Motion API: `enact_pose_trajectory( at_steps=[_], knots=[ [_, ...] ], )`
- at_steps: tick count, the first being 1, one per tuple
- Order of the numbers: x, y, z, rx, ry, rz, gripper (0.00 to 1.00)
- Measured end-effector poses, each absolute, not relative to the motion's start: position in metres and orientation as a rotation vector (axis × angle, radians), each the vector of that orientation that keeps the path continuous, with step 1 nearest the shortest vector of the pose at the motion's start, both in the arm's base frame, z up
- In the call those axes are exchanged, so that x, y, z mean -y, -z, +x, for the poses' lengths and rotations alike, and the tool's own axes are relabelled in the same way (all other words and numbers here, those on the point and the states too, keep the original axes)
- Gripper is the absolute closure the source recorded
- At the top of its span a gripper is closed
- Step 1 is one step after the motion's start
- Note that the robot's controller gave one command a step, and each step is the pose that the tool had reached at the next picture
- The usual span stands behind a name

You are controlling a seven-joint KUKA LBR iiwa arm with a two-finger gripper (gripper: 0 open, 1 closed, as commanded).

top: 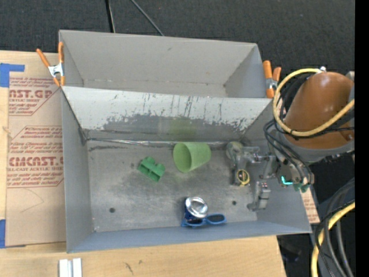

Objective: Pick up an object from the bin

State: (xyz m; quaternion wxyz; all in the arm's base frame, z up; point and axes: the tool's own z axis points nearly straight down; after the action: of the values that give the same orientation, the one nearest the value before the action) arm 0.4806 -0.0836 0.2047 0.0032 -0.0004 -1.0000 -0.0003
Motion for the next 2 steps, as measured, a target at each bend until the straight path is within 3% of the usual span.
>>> enact_pose_trajectory(
  at_steps=[1, 2],
  knots=[
    [0.130, -0.067, 0.544, 3.113, 0.001, 0.414, 0.00],
    [0.149, -0.069, 0.555, 3.035, 0.023, 0.804, 0.00]
  ],
)
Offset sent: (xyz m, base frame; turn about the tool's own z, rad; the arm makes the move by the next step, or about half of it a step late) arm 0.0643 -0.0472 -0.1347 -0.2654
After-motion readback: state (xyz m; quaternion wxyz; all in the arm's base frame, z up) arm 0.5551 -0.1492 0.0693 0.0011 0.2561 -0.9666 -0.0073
